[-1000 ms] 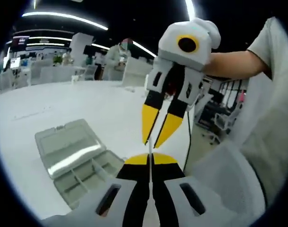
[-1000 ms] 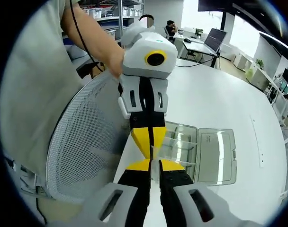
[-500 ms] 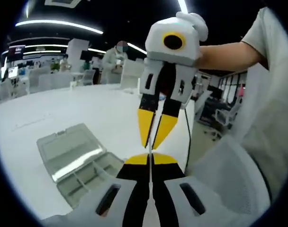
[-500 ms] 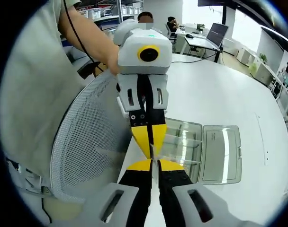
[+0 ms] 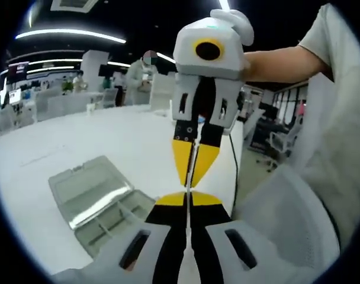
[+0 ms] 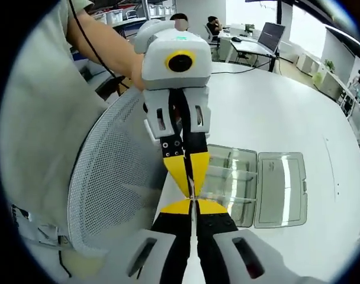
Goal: Insert the divider into the dual guide fixture by aligning both edges with the guide slots and pushing it downward to the bottom, including one-sided entry, uneven engagement, binding, and posture correction.
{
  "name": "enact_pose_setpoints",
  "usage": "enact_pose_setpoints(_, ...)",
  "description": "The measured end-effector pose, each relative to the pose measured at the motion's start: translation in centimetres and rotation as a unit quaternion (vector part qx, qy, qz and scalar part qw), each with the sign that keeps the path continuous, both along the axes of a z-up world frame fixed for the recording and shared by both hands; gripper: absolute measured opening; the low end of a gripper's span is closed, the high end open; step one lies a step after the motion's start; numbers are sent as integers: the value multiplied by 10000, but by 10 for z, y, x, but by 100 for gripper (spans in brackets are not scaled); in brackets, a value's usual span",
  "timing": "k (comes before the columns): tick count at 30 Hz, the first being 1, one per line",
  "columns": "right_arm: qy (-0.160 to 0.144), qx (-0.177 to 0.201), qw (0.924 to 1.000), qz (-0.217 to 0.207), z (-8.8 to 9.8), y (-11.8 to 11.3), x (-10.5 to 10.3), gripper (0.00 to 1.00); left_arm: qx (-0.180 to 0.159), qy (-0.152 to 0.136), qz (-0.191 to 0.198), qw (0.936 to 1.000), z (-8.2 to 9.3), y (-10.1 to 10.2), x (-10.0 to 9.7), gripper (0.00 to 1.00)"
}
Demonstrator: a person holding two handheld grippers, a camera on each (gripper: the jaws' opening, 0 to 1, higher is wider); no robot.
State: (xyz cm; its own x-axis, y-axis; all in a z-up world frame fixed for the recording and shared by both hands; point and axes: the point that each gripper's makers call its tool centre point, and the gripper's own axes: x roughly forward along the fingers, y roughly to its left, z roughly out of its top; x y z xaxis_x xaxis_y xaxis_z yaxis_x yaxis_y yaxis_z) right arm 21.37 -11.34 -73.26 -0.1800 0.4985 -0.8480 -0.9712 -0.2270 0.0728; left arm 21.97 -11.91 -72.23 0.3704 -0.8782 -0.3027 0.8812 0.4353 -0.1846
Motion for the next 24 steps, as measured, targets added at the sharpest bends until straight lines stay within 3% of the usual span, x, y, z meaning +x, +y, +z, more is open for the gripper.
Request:
enact_pose_setpoints(9, 356, -369, 9971, -566, 2, -1, 0, 0, 137, -50, 102, 9998, -1, 2, 4, 3)
enact_pose_setpoints(15, 590, -615, 9932, -787, 6, -4, 0, 0, 406, -161, 69, 9990, -2, -1, 2, 5)
enact_pose_setpoints(21, 870, -574, 9884, -1106, 12, -6, 5, 0, 495, -218, 139, 9984, 2, -1, 3, 5)
enact_pose_setpoints(24, 864, -514, 9888, -1101, 14, -5, 6, 0, 537, -224, 127, 9982, 2, 0, 3, 5)
